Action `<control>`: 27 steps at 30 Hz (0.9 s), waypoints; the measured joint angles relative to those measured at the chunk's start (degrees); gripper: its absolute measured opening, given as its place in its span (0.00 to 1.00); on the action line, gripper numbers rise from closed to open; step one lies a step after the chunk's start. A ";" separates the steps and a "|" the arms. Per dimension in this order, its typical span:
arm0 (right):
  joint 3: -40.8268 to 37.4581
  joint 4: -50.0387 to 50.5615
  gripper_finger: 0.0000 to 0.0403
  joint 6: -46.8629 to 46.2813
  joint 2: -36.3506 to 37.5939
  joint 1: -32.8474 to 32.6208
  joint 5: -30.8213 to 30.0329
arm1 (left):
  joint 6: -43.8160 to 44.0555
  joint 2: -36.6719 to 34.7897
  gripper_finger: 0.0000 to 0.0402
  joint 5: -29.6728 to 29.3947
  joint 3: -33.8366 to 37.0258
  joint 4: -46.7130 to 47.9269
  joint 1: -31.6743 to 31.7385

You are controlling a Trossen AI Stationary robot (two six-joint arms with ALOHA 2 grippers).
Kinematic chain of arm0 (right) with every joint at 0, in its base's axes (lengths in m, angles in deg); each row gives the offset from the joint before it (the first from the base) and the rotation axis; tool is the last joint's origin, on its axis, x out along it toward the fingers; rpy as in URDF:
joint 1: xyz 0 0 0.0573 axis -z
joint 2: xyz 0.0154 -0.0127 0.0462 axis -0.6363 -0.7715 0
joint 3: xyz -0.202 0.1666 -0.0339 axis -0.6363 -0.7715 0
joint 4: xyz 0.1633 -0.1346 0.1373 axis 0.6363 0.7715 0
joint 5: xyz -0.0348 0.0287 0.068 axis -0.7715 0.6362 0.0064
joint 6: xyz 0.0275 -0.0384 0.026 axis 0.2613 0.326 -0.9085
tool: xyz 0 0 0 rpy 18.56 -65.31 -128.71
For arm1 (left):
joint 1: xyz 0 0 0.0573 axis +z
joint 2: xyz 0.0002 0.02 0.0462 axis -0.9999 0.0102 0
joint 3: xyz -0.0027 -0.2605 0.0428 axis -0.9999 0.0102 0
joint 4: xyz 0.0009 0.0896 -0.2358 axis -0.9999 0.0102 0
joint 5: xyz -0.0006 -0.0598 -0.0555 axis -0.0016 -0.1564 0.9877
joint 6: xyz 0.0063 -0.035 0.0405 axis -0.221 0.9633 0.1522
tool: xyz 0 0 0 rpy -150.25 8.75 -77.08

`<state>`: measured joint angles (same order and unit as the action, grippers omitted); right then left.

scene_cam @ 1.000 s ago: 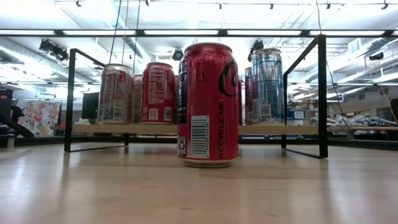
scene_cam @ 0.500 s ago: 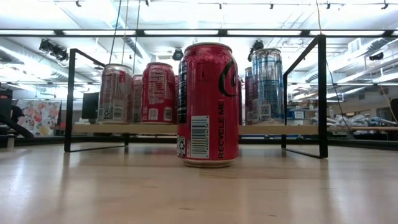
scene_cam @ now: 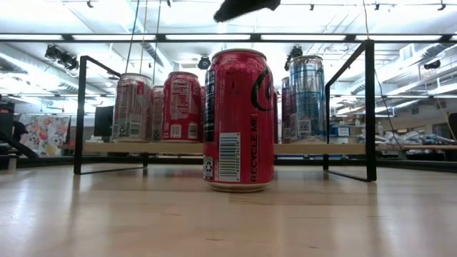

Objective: Place canned beverage on shelf
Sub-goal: Put the red-black soda can on the shelf aligned with the other red-black soda can

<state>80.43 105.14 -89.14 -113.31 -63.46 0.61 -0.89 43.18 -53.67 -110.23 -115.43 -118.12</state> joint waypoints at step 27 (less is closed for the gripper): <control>21.40 25.68 0.98 -14.47 -17.83 1.23 3.00 | 9.78 -8.31 0.54 -4.02 2.40 1.55 -0.37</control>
<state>101.84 130.82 -103.61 -131.14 -62.23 3.61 8.90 34.88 -57.68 -107.84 -113.88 -118.49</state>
